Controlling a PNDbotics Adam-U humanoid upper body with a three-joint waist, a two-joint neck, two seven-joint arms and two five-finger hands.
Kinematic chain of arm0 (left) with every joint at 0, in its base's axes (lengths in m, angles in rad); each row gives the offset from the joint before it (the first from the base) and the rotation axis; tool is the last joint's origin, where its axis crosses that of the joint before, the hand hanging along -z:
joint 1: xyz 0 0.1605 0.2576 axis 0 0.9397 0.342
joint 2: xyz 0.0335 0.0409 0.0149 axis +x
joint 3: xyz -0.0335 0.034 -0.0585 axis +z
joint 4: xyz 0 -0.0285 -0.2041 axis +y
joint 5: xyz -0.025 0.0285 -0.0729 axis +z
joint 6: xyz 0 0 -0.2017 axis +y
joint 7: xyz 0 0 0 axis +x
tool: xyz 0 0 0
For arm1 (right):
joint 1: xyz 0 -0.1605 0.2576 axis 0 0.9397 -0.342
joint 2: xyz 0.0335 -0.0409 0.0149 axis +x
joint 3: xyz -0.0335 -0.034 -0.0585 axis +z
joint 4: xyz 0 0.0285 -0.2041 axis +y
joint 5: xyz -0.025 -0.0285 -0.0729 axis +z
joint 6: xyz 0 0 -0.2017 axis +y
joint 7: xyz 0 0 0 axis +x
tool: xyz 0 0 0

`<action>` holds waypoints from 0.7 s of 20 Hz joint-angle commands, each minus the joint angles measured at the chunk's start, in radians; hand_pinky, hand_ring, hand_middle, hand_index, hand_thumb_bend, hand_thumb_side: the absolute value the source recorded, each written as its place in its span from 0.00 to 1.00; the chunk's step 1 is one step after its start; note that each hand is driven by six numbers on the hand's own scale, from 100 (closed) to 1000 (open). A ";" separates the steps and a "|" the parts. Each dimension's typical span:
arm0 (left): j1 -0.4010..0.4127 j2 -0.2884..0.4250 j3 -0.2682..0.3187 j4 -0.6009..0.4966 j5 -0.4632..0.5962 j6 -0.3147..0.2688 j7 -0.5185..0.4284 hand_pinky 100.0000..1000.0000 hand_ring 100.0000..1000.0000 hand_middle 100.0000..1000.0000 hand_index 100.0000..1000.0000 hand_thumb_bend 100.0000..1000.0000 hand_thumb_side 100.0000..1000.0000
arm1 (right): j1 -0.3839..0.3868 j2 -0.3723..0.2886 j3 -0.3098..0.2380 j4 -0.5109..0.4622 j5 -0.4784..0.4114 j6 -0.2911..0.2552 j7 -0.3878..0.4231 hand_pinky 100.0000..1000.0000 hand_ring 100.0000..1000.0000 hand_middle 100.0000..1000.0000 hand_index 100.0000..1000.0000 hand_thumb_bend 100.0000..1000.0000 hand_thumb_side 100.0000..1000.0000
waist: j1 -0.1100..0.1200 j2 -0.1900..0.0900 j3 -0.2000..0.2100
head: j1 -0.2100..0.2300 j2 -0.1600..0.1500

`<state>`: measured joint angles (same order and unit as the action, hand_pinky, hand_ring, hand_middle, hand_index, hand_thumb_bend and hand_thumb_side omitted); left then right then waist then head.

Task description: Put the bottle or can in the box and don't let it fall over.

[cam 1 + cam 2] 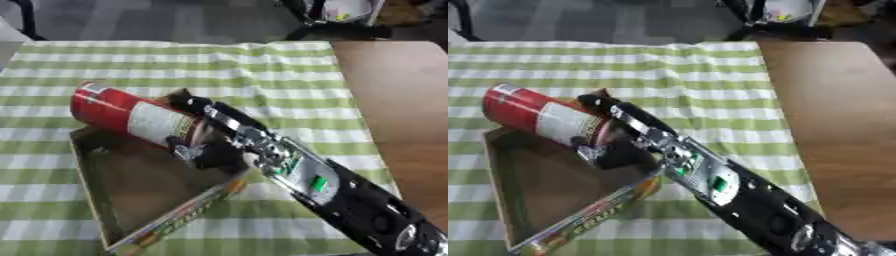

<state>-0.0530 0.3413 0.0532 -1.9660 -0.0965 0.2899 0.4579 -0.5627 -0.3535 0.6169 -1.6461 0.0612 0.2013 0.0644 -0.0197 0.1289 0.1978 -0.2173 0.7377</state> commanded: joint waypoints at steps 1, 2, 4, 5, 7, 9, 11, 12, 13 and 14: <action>-0.005 0.012 0.007 -0.010 0.004 -0.003 -0.001 0.56 0.55 0.65 0.64 0.00 0.70 | -0.011 -0.012 -0.005 0.001 0.010 -0.022 0.036 0.44 0.99 1.00 1.00 0.00 0.00 | 0.002 -0.015 0.000 | -0.003 -0.003; -0.005 0.012 0.007 -0.010 0.004 -0.003 -0.001 0.56 0.55 0.65 0.64 0.00 0.70 | -0.010 -0.012 -0.008 0.004 0.014 -0.027 0.044 0.51 1.00 1.00 1.00 0.00 0.00 | 0.002 -0.015 0.000 | -0.003 -0.003; -0.004 0.013 0.008 -0.010 0.004 -0.003 -0.001 0.56 0.55 0.65 0.64 0.00 0.70 | -0.010 -0.014 -0.015 0.009 0.030 -0.037 0.052 0.62 1.00 1.00 1.00 0.00 0.14 | 0.002 -0.015 -0.001 | -0.002 -0.003; -0.004 0.013 0.008 -0.010 0.004 -0.003 0.000 0.56 0.55 0.65 0.64 0.00 0.70 | -0.010 -0.015 -0.018 0.012 0.040 -0.042 0.052 0.71 1.00 1.00 1.00 0.00 0.18 | 0.002 -0.016 -0.001 | -0.002 -0.003; -0.003 0.013 0.008 -0.010 0.004 -0.003 0.000 0.56 0.55 0.65 0.64 0.00 0.70 | -0.011 -0.016 -0.024 0.013 0.057 -0.051 0.050 0.75 1.00 1.00 1.00 0.00 0.28 | 0.002 -0.016 -0.002 | -0.002 -0.003; -0.003 0.012 0.008 -0.010 0.004 -0.003 0.000 0.56 0.55 0.65 0.64 0.00 0.70 | -0.011 -0.018 -0.030 0.014 0.071 -0.060 0.045 0.77 1.00 1.00 1.00 0.00 0.32 | 0.002 -0.016 -0.003 | -0.002 -0.003; -0.003 0.012 0.008 -0.010 0.004 -0.003 0.000 0.56 0.55 0.65 0.64 0.00 0.70 | -0.012 -0.019 -0.034 0.015 0.081 -0.065 0.042 0.78 1.00 1.00 1.00 0.00 0.34 | 0.002 -0.016 -0.004 | -0.002 -0.002; -0.003 0.012 0.008 -0.010 0.004 -0.003 0.000 0.56 0.55 0.65 0.64 0.00 0.70 | -0.012 -0.020 -0.036 0.015 0.085 -0.066 0.040 0.78 1.00 1.00 1.00 0.00 0.33 | 0.002 -0.016 -0.004 | -0.003 -0.002; -0.003 0.012 0.008 -0.009 0.004 -0.003 0.000 0.56 0.55 0.65 0.64 0.00 0.70 | -0.012 -0.020 -0.039 0.015 0.087 -0.067 0.037 0.77 1.00 1.00 1.00 0.00 0.34 | 0.002 -0.016 -0.004 | -0.002 -0.002; -0.003 0.012 0.008 -0.009 0.005 -0.003 0.000 0.56 0.55 0.65 0.64 0.00 0.70 | -0.011 -0.021 -0.043 0.014 0.087 -0.067 0.033 0.77 1.00 1.00 1.00 0.00 0.35 | 0.002 -0.016 -0.005 | -0.002 -0.001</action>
<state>-0.0526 0.3413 0.0532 -1.9659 -0.0964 0.2899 0.4579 -0.5622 -0.3574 0.5898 -1.6237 0.1402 0.1387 0.1020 -0.0197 0.1289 0.1929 -0.2173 0.7377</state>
